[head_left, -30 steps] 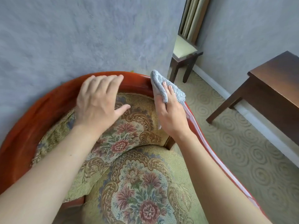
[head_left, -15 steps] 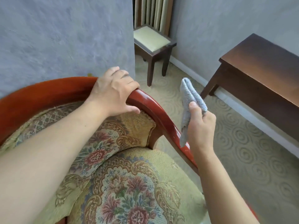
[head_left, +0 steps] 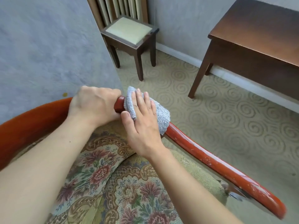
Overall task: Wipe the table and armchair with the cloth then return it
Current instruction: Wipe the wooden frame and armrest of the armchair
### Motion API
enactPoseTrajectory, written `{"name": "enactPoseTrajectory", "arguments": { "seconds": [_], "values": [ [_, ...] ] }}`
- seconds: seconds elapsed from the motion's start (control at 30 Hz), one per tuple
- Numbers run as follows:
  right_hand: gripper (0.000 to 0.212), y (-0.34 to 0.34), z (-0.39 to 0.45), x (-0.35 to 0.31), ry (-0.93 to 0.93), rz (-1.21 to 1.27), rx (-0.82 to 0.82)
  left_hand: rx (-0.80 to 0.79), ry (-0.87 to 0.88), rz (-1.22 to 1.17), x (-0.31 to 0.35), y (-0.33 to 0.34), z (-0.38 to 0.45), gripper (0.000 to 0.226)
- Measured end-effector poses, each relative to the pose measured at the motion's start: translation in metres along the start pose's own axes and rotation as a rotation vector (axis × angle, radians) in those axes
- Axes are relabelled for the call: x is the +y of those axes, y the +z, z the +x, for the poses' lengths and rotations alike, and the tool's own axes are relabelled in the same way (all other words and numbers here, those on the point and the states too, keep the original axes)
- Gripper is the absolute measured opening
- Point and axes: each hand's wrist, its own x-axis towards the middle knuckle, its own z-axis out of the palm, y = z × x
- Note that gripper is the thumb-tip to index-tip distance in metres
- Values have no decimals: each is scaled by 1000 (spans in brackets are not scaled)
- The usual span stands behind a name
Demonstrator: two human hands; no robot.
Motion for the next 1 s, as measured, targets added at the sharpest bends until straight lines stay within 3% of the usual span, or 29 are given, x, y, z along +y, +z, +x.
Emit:
{"name": "enactPoseTrajectory", "arguments": {
  "seconds": [0.13, 0.23, 0.37, 0.57, 0.7, 0.83, 0.9, 1.0],
  "values": [
    [76, 3, 17, -12, -20, 32, -90, 72, 10, -61, 4, -1, -2, 25],
    [71, -2, 8, 4, -14, -51, -105, 63, -8, -19, 2, 6, -1, 48],
    [74, -15, -18, 43, 126, -228, -96, 39, 30, 24, -2, 12, 0, 67],
    [77, -31, -80, 83, 302, -434, -23, 28, 46, 61, -2, 5, -2, 66],
    [82, -13, -61, 61, 433, -377, 40, 19, 35, 78, 0, 4, -2, 64],
    [82, 10, -18, 23, 323, -189, 75, 17, 10, 79, 2, 6, -2, 63],
    [80, 17, 3, 5, 241, -111, 72, 39, -8, 85, 2, 10, -1, 49],
    [78, 15, 9, 2, 142, -137, 59, 62, -24, 79, -2, 16, 0, 39]
  ]
}}
